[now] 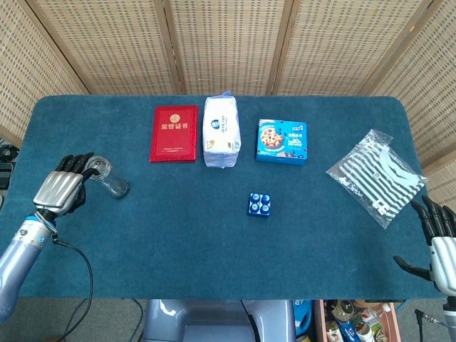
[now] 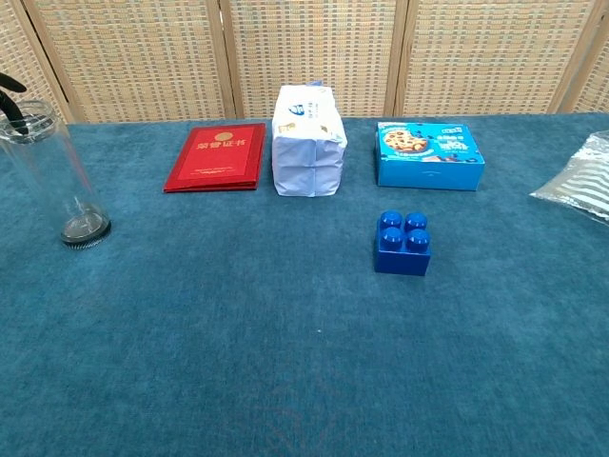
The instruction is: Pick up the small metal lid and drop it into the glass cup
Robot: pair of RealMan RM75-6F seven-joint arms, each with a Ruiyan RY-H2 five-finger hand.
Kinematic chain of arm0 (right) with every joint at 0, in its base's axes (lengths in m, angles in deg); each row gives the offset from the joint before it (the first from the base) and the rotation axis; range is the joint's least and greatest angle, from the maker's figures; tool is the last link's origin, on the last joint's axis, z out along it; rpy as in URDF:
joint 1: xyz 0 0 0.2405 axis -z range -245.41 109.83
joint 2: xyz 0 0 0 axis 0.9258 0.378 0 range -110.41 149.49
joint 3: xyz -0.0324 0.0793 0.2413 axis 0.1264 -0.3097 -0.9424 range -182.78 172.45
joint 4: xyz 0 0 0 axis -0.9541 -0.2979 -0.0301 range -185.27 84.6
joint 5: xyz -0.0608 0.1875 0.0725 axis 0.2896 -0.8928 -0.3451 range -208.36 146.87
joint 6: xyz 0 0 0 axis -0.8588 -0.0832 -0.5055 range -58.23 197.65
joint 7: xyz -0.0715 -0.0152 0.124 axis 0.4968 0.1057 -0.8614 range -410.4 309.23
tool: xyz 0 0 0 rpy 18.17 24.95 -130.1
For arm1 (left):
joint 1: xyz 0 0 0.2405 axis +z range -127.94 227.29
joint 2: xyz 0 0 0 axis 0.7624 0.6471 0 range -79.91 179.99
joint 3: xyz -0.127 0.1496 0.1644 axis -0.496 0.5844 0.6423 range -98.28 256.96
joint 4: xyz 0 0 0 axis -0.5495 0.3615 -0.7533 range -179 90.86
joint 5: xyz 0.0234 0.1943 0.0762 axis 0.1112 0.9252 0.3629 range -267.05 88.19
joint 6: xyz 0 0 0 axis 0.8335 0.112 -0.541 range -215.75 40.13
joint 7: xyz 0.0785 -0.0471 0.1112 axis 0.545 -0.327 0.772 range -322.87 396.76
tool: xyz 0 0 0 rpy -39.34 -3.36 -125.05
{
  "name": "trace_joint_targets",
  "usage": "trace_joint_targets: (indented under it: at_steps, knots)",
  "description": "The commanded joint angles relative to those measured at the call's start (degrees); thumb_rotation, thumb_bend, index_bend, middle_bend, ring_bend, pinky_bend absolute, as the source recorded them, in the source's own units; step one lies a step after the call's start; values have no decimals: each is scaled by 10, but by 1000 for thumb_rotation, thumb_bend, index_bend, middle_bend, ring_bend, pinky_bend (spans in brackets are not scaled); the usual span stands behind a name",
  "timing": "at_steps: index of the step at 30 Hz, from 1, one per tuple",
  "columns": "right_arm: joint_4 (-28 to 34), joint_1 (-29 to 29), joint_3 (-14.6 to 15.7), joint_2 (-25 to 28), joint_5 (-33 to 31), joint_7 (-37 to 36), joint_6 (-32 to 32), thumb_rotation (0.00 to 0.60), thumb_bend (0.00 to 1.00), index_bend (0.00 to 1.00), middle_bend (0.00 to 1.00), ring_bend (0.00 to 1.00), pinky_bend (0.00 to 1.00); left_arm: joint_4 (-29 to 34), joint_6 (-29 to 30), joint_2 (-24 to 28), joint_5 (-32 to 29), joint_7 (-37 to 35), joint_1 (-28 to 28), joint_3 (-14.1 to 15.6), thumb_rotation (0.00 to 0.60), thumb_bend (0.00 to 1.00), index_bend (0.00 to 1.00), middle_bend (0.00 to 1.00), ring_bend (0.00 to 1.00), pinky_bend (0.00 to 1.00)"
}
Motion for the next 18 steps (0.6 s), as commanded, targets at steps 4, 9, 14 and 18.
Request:
trace_joint_targets:
  at_steps: [4, 9, 14, 18]
  knots:
    - [-1, 0, 0, 0, -1, -1, 0, 600, 0, 35, 0, 0, 0, 10, 22, 13, 16, -29, 11, -8, 600, 965, 288, 0, 0, 0]
    - [0, 0, 1, -1, 2, 0, 0, 600, 0, 35, 0, 0, 0, 40, 102, 64, 39, -89, 59, -25, 600, 808, 46, 0, 0, 0]
    - [2, 0, 2, -1, 3, 3, 0, 600, 0, 35, 0, 0, 0, 56, 191, 67, 41, -85, 112, -21, 600, 120, 0, 0, 0, 0]
    - [2, 0, 2, -2, 5, 5, 0, 600, 0, 35, 0, 0, 0, 54, 265, 44, 56, -74, 160, -3, 600, 110, 0, 0, 0, 0]
